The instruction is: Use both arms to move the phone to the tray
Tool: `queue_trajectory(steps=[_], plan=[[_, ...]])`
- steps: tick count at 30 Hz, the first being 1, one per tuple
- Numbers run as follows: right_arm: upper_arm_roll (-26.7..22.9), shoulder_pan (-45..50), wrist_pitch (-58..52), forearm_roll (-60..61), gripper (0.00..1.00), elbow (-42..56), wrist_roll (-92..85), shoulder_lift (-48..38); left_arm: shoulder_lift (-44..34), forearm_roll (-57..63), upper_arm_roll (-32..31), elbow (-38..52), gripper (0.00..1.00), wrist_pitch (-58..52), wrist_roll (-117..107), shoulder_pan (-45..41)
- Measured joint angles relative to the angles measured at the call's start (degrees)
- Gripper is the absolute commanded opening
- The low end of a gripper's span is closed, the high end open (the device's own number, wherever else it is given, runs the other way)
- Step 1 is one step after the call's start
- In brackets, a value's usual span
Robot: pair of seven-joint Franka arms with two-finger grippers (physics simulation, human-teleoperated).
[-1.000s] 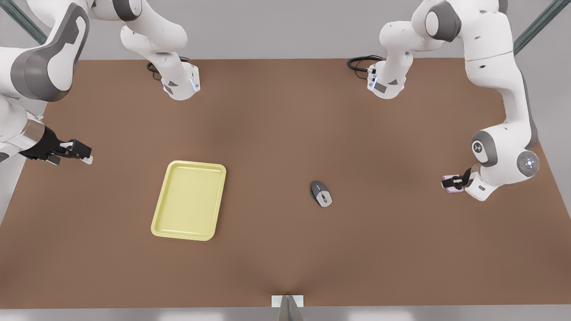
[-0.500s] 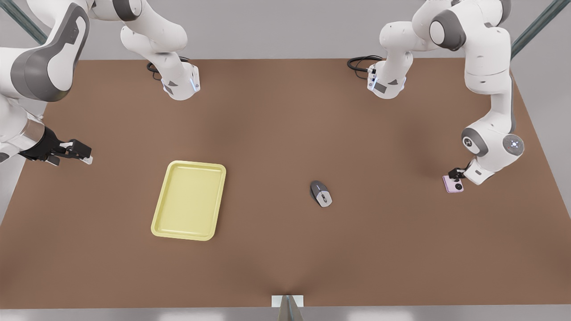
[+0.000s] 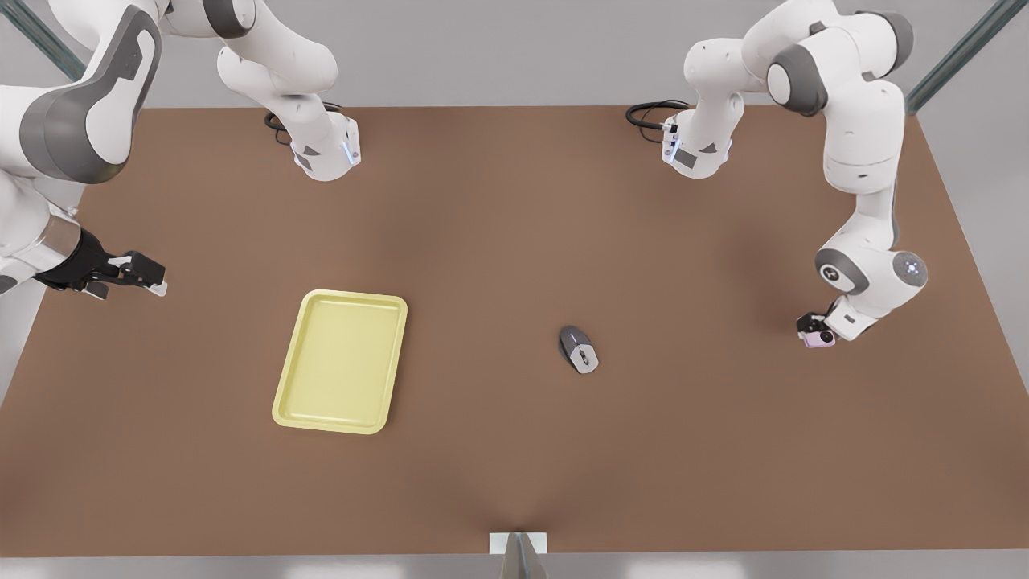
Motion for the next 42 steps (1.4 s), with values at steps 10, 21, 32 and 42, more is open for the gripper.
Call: queue_trajectory(steps=[10,21,32,42], plan=[[0.0,0.1,0.0,0.0,1.00,0.0,-0.1,0.0,0.7,-0.2,-0.5,0.1,0.82,1.0,3.3,-0.3],[0.0,0.1,0.0,0.0,1.00,0.0,-0.2,0.1,-1.2,-0.2,0.1,2.2,0.81,-0.2,4.7,-6.3],[0.0,0.1,0.0,0.0,1.00,0.0,-0.2,0.1,7.2,4.4,12.3,27.0,0.81,-21.6,-13.7,-51.9],[0.1,0.1,0.0,-0.1,1.00,0.0,-0.2,0.2,16.6,4.3,-1.8,51.1,0.81,-37.7,-45.5,-53.3]])
